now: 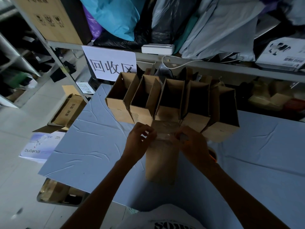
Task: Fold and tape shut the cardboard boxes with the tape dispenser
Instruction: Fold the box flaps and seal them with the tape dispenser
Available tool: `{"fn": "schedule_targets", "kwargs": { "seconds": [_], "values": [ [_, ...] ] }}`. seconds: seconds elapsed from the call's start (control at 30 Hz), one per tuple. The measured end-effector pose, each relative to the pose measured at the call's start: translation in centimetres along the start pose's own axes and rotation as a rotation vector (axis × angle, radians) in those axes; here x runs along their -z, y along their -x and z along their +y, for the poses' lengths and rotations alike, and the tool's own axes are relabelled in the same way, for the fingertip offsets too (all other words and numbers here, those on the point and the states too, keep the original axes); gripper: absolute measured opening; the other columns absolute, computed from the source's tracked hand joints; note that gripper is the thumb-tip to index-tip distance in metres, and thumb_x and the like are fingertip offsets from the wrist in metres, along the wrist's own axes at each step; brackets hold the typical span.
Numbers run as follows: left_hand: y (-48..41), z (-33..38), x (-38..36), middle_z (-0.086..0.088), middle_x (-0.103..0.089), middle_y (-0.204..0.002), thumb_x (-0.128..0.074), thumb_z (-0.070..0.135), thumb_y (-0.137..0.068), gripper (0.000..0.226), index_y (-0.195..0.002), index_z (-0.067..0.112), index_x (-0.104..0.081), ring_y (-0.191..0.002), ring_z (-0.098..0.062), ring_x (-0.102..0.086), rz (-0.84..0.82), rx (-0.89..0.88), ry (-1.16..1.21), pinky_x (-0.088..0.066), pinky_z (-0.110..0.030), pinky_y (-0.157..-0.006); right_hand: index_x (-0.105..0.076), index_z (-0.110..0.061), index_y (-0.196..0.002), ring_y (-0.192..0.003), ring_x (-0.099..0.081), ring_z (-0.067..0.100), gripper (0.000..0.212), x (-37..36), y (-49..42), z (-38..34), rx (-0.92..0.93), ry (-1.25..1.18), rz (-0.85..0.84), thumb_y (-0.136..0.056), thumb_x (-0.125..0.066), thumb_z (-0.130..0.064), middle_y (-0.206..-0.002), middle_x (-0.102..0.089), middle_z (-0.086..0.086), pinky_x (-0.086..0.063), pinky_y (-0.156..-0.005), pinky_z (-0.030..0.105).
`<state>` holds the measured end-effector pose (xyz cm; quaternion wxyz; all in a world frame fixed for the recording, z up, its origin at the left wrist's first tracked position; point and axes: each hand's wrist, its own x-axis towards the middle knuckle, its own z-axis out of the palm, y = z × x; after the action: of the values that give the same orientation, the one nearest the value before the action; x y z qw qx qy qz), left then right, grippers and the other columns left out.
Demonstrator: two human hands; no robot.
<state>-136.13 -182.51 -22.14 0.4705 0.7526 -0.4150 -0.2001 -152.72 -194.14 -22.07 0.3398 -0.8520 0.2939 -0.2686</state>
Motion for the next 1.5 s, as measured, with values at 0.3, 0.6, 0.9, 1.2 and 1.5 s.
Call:
{"fn": "schedule_targets", "kwargs": {
  "seconds": [0.3,0.6,0.9,1.2,1.5],
  "values": [
    [-0.1,0.2,0.1,0.000,-0.066,-0.084,-0.071,0.023,-0.083,0.013,-0.080,0.011,-0.065,-0.080,-0.008,-0.062,0.046,0.128,0.067,-0.048,-0.009,-0.068,-0.065,-0.022,-0.072,-0.077,-0.063,0.014,0.012,-0.3,-0.2,-0.8,-0.429,-0.390,0.087,-0.078,-0.074,-0.017,-0.087,-0.069,-0.007,-0.051,-0.069,0.031],
    [-1.6,1.4,0.5,0.001,-0.070,-0.079,-0.076,0.030,-0.078,0.020,-0.082,0.014,-0.065,-0.073,-0.008,-0.066,0.024,0.340,0.073,-0.048,-0.018,-0.065,-0.064,-0.003,-0.080,-0.079,-0.060,0.014,0.015,-1.2,-1.8,-1.4,-0.576,-0.343,0.126,-0.076,-0.075,-0.013,-0.087,-0.065,0.007,-0.048,-0.065,0.022],
    [-1.9,2.2,0.7,-0.004,-0.072,-0.088,-0.078,0.019,-0.077,0.033,-0.107,0.015,-0.067,-0.074,-0.011,-0.066,0.026,0.481,0.227,-0.046,-0.016,-0.057,-0.063,0.000,-0.101,-0.089,-0.065,0.035,0.041,-1.1,-3.7,-1.7,-0.923,-0.566,0.025,-0.066,-0.081,-0.009,-0.096,-0.068,0.017,-0.055,-0.082,0.051],
    [-1.9,2.2,1.0,-0.004,-0.072,-0.077,-0.072,0.000,-0.078,0.026,-0.103,0.009,-0.072,-0.061,-0.005,-0.067,0.071,0.501,0.287,-0.050,-0.014,-0.052,-0.061,0.007,-0.112,-0.097,-0.065,0.036,0.057,-0.2,-4.4,-2.5,-0.954,-0.573,-0.085,-0.065,-0.086,-0.013,-0.106,-0.066,0.023,-0.053,-0.089,0.049],
    [-1.9,1.7,0.5,-0.002,-0.073,-0.079,-0.074,0.009,-0.079,0.021,-0.100,0.014,-0.075,-0.067,-0.012,-0.067,0.196,0.474,0.206,-0.058,-0.030,-0.068,-0.062,0.004,-0.116,-0.107,-0.062,0.039,0.030,1.7,-3.4,-2.8,-1.021,-0.825,-0.055,-0.090,-0.059,-0.011,-0.113,-0.066,0.023,-0.051,-0.085,0.047]
  ]
}}
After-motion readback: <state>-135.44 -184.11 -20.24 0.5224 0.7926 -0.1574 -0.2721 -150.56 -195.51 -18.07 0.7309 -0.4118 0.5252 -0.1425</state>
